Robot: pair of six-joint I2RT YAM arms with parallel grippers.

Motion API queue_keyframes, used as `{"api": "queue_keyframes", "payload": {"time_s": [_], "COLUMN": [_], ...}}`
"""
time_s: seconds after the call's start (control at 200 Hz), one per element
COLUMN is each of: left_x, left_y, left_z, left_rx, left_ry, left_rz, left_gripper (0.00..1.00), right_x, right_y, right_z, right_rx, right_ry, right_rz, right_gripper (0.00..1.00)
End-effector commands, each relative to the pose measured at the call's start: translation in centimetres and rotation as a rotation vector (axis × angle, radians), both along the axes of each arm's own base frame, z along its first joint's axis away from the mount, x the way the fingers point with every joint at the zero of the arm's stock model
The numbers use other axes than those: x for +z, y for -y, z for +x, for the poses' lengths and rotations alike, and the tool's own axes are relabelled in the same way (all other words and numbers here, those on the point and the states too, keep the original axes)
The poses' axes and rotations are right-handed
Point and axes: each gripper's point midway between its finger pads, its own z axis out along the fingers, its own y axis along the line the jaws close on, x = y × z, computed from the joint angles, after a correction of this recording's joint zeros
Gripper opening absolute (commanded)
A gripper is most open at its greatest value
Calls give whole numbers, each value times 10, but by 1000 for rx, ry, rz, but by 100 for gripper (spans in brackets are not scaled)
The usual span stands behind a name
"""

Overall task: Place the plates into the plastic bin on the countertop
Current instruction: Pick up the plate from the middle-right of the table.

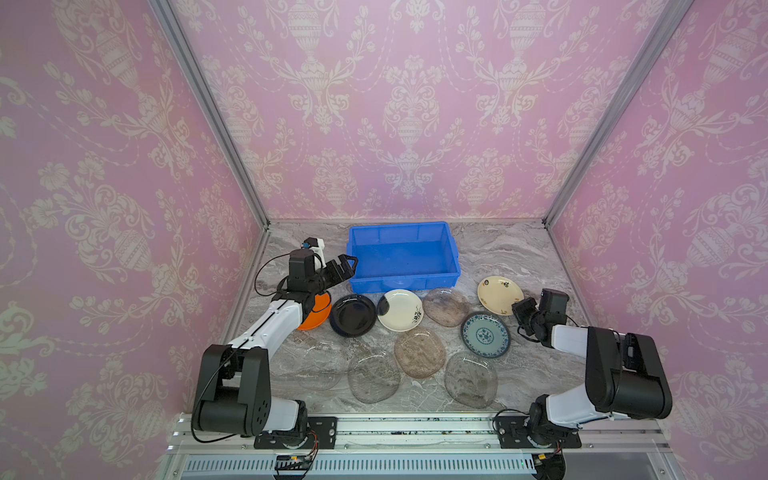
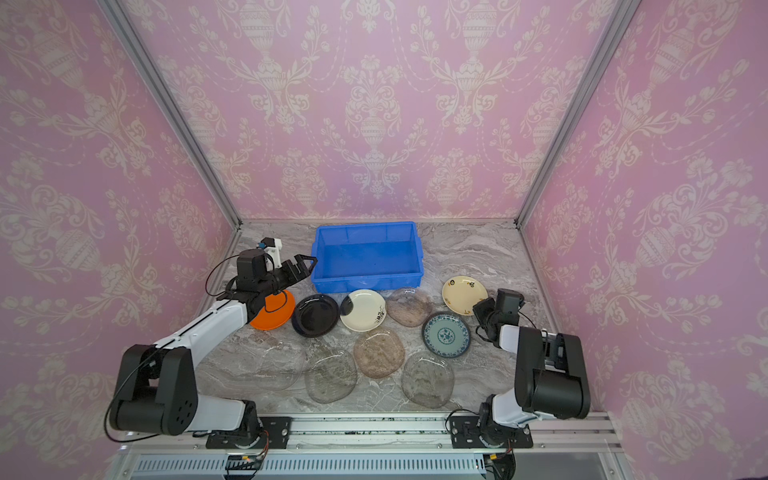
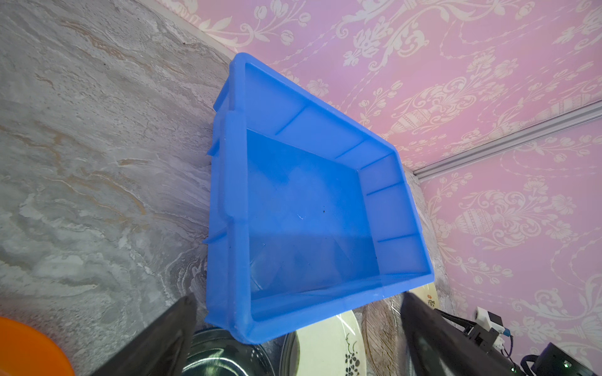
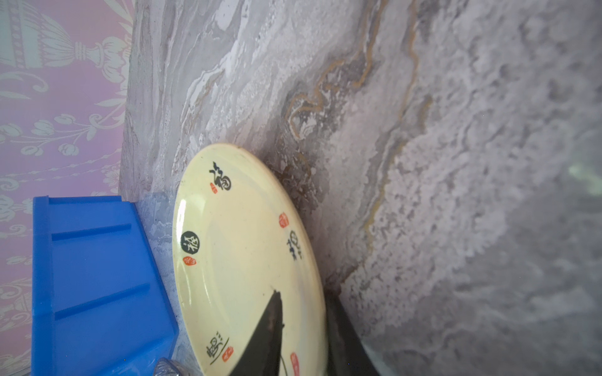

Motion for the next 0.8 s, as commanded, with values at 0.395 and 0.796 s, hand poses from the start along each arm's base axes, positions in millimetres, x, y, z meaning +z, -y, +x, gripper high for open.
{"api": "queue_keyframes", "payload": {"time_s": [0.395, 0.796], "left_x": [3, 2], "left_y": [1, -1], "left_z": [8, 8], "left_rx": [11, 13], "left_ry": [25, 20], "left_rz": [-3, 13], "left_gripper": [99, 99], "right_x": [-28, -8], "right_y": [1, 12], "right_z": [-21, -16], "right_rx": [-41, -64], "right_ry": [-106, -90], "right_rz": [29, -31], "right_gripper": [14, 0]}}
